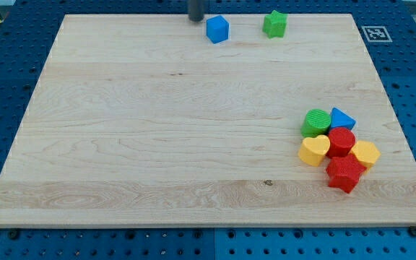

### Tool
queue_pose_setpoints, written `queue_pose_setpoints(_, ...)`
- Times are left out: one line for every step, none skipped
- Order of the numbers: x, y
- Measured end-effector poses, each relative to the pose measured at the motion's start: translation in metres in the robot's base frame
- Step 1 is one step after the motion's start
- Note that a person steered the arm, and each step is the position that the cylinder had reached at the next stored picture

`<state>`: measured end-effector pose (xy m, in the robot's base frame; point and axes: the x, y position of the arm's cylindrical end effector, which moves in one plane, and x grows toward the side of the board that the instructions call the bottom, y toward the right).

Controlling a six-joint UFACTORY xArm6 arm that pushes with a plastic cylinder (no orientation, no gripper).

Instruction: Slide the blue cube closer to the group of blocks

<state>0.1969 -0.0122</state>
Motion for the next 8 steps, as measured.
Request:
queue_pose_setpoints(0.011, 0.013)
queue_pose_setpoints(0.019, 0.013)
queue_pose_setpoints(0.026, 0.013)
queue_pose_setpoints(0.041, 0.022)
queue_pose_setpoints(0.069, 0.027)
queue_pose_setpoints(0.092, 0.042)
queue_pose_setpoints(0.117, 0.059)
queue_pose_setpoints(0.145, 0.081)
